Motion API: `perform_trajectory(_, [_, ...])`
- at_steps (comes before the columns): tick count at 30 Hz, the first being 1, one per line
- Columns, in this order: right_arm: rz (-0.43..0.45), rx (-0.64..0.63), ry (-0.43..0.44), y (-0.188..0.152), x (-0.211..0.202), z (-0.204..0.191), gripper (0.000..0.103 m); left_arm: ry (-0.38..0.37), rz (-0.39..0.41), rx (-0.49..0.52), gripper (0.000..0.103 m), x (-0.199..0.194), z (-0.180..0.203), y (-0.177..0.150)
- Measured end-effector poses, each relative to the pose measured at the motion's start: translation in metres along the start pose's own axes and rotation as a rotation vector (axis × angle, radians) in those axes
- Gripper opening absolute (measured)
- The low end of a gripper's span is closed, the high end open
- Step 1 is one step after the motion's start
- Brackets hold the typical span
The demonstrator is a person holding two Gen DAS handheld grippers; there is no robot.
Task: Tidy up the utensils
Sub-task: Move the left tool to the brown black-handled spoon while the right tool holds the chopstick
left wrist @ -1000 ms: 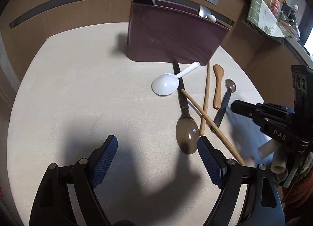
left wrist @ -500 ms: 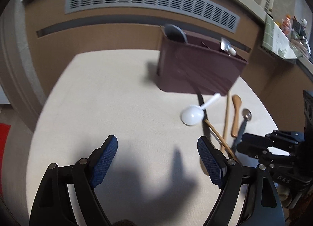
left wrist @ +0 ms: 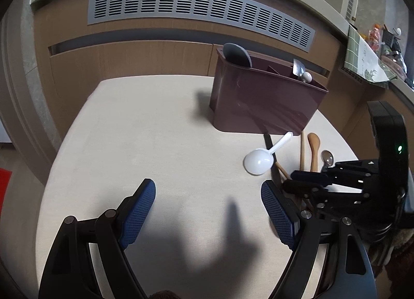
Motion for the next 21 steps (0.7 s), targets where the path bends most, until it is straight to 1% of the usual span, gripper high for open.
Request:
perform_trajectory(1, [0.001,-0.023,-0.015,0.001,0.001,-0.003,0.015,-0.01,-0.005,-0.004,0.084,0.001,0.001,0.0])
perform_trajectory(2, [0.0,-0.034,-0.021,0.002,0.001,-0.005,0.011,-0.026,-0.014,-0.009,0.084,0.002,0.001,0.0])
perform_trajectory(4, [-0.006,-0.014,-0.008,0.002,0.0,-0.002,0.006,-0.052,-0.035,-0.008,0.084,0.004,0.003,0.0])
perform_trajectory(5, [-0.002,0.004,-0.007,0.0,-0.003,0.002,0.006,-0.058,-0.042,-0.001,0.084,0.004,0.005,0.0])
perform_trajectory(7, [0.019,0.049,-0.019,-0.006,-0.011,0.015,0.006,-0.065,-0.062,0.017,0.084,0.007,0.007,-0.002])
perform_trajectory(11, [0.056,0.184,-0.035,-0.029,-0.036,0.051,0.006,-0.067,-0.09,0.04,0.084,0.014,0.014,-0.004])
perform_trajectory(14, [0.075,0.25,-0.069,-0.049,-0.051,0.072,0.006,-0.066,-0.083,0.07,0.084,0.017,0.025,-0.002])
perform_trajectory(17, [0.09,0.301,-0.086,-0.062,-0.062,0.086,0.006,-0.064,-0.088,0.101,0.082,0.021,0.038,-0.001])
perform_trajectory(18, [0.096,0.309,-0.094,-0.065,-0.065,0.088,0.006,-0.067,-0.089,0.11,0.08,0.022,0.042,-0.001])
perform_trajectory(19, [0.101,0.315,-0.094,-0.069,-0.068,0.092,0.006,-0.066,-0.096,0.115,0.076,0.023,0.046,-0.001])
perform_trajectory(21, [0.116,0.333,-0.09,-0.073,-0.073,0.094,0.006,-0.08,-0.117,0.116,0.072,0.026,0.053,-0.002])
Point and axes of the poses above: each gripper's, at about its wrist camera, not at the fingertips, and x roughly the way its jaws point, z to its right, y to its top, the point moved 1 cm from there along x, roughly the way its jaws point, and after that the axes turned 6 degrees about z, right-handed, at the moved point
